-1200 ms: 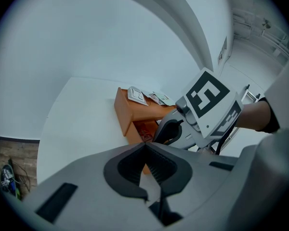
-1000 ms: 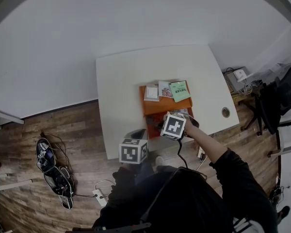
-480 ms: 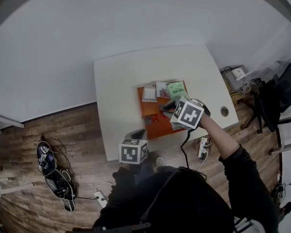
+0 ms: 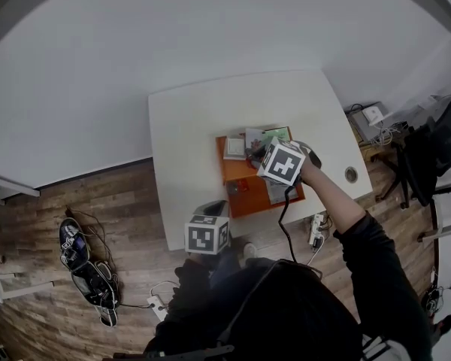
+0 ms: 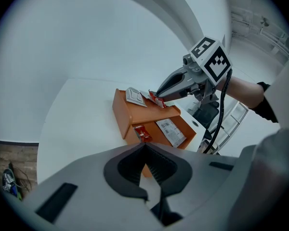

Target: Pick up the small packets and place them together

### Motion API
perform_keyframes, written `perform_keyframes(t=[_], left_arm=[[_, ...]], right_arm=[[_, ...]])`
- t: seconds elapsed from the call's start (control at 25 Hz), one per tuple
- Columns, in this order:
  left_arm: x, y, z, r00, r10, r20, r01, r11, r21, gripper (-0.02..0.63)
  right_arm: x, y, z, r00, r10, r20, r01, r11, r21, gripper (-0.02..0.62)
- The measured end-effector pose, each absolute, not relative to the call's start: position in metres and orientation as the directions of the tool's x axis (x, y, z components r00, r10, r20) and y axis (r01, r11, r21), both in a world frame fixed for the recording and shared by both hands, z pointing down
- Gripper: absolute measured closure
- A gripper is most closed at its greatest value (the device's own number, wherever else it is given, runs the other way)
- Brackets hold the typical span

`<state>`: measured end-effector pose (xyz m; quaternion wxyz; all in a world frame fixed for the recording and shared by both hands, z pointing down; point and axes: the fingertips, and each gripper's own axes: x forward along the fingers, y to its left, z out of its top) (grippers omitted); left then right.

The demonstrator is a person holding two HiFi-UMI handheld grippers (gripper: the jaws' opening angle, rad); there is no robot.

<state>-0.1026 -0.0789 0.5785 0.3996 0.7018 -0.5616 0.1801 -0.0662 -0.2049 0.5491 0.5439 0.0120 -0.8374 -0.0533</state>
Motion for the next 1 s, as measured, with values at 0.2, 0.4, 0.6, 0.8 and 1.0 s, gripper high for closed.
perform_keyframes(t=[0.2, 0.4, 0.6, 0.8, 1.0], left_arm=[[-0.105, -0.079, 0.579, 0.304, -0.646, 0.700, -0.932, -0.048, 0.360, 0.607], [-0.106, -0.084, 0.580, 0.307, -0.645, 0.700, -0.931, -0.051, 0.361, 0.607], [-0.107, -0.085, 0.579, 0.307, -0.641, 0.703, -0.931, -0.050, 0.361, 0.607], [-0.109, -0.085, 0.580, 0.309, -0.636, 0.707, -0.930, -0.048, 0.363, 0.607], [-0.108, -0.085, 0.581, 0.312, -0.634, 0.707, -0.930, -0.052, 0.364, 0.607]], right_arm=[[-0.068, -0.204, 0.560, -0.387, -0.081, 0.919, 0.047, 0.993, 0.107, 0.543], [-0.069, -0.206, 0.568, -0.376, -0.079, 0.923, 0.052, 0.993, 0.106, 0.540], [-0.068, -0.210, 0.572, -0.380, -0.086, 0.921, 0.039, 0.993, 0.108, 0.537], [-0.070, -0.212, 0.572, -0.388, -0.091, 0.917, 0.029, 0.993, 0.111, 0.531], [-0.070, -0.209, 0.571, -0.400, -0.071, 0.914, 0.038, 0.995, 0.093, 0.491]])
